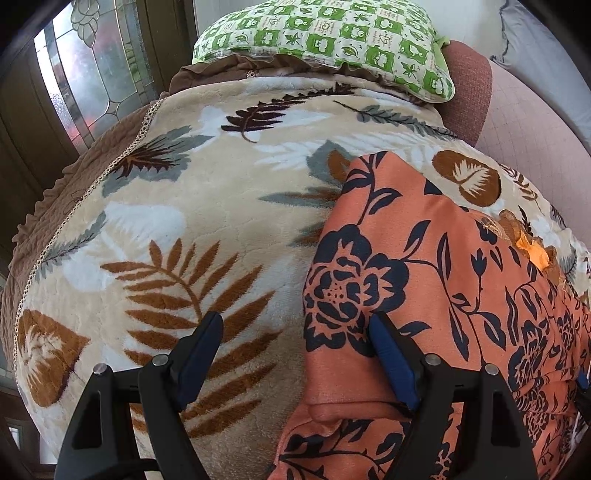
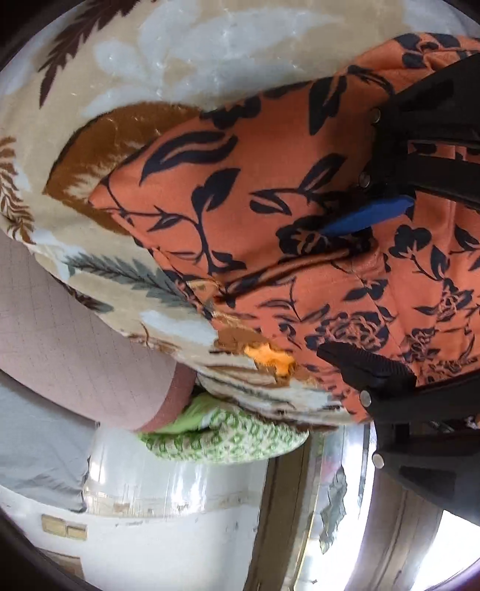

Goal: Fold small clothes

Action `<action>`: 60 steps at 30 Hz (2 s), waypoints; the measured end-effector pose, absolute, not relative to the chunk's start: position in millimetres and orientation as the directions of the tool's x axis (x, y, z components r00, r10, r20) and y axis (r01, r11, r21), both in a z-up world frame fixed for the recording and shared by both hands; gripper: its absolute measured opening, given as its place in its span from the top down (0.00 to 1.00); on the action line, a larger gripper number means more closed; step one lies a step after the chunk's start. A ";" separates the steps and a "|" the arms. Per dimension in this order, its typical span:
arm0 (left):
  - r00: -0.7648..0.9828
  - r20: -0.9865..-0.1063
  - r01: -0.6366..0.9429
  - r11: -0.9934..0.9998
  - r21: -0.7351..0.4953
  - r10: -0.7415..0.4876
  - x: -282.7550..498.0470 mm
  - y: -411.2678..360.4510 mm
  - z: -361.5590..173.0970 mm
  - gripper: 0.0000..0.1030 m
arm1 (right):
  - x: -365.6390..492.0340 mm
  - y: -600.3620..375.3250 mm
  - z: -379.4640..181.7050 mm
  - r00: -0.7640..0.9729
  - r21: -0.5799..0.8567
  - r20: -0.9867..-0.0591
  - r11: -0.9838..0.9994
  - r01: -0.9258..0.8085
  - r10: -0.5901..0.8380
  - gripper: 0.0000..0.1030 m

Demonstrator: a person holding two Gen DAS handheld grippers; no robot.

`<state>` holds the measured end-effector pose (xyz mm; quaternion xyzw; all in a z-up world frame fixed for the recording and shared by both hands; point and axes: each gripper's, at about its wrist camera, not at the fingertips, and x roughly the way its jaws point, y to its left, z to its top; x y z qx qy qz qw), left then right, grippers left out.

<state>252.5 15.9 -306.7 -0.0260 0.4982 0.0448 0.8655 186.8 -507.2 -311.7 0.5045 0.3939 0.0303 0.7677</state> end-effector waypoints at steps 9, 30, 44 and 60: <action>0.518 -0.854 -0.095 0.995 0.006 0.054 248.8 13.6 -303.9 0.21 | 208.6 -466.9 -316.7 0.660 0.790 -0.574 0.539 0.292 0.484 0.81; 0.499 -0.865 -0.021 0.999 0.037 0.043 245.6 2.2 -303.5 0.21 | 133.7 -507.2 -270.5 0.626 0.499 -0.778 0.666 0.555 0.061 0.83; 0.447 -0.894 0.103 0.995 0.008 -0.039 245.5 -18.9 -319.3 0.18 | 209.5 -467.7 -283.7 0.636 0.466 -0.758 0.803 0.372 0.145 0.84; 0.408 -0.909 0.187 0.982 -0.004 -0.081 237.5 -5.4 -325.1 0.08 | 200.9 -457.8 -285.5 0.602 0.373 -0.796 0.834 0.406 0.063 0.81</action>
